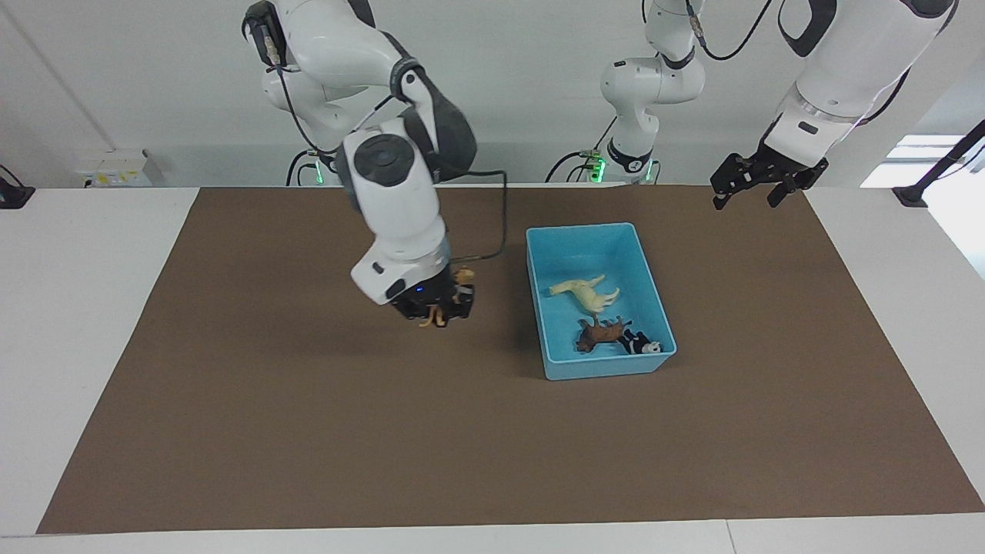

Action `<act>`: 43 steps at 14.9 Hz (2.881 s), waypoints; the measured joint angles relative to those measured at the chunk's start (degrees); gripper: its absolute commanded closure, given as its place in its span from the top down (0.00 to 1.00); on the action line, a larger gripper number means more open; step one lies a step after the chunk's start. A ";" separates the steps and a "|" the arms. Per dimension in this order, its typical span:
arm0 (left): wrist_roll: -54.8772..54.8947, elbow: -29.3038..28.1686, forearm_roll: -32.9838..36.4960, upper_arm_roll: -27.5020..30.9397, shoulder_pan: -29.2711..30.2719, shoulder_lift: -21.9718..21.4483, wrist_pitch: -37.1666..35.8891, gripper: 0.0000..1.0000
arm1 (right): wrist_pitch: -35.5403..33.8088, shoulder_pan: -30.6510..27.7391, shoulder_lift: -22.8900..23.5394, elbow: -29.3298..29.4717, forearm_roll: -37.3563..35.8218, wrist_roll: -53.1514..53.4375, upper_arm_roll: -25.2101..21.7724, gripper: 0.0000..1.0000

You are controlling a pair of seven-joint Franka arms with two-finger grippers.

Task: Put all toys into storage box

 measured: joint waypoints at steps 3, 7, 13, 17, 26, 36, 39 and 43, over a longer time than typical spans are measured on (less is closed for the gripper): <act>0.16 -0.38 0.46 -0.02 -0.01 0.00 -0.04 1.00 | 3.15 9.31 4.78 3.84 -0.05 10.64 -0.24 0.00; 0.19 -0.48 0.57 0.18 0.02 0.00 -0.08 1.00 | 10.97 16.49 9.03 4.44 -0.13 17.33 -0.72 0.99; 0.24 -2.92 0.59 0.11 0.01 0.01 2.37 1.00 | 12.47 18.75 9.15 5.29 -0.11 25.26 -0.75 1.00; 0.24 -4.57 0.60 0.15 0.01 0.26 3.07 1.00 | 7.38 17.59 6.17 6.67 -0.24 25.55 -2.60 1.00; 0.26 -4.63 0.63 0.26 0.06 -0.21 3.08 1.00 | -0.94 -8.76 -3.88 6.23 -2.62 -13.17 -3.87 1.00; 0.26 -4.63 0.65 0.37 0.09 -0.33 3.08 1.00 | -17.58 -20.19 -16.12 -1.87 -2.64 -19.61 -3.75 1.00; 0.26 -4.63 0.65 0.37 0.09 -0.33 3.08 1.00 | -17.80 -20.31 -25.93 -15.10 -2.70 -20.01 -3.71 1.00; 0.26 -4.63 0.65 0.37 0.09 -0.33 3.08 1.00 | -16.50 -21.17 -31.36 -24.33 -4.33 -26.62 -3.49 1.00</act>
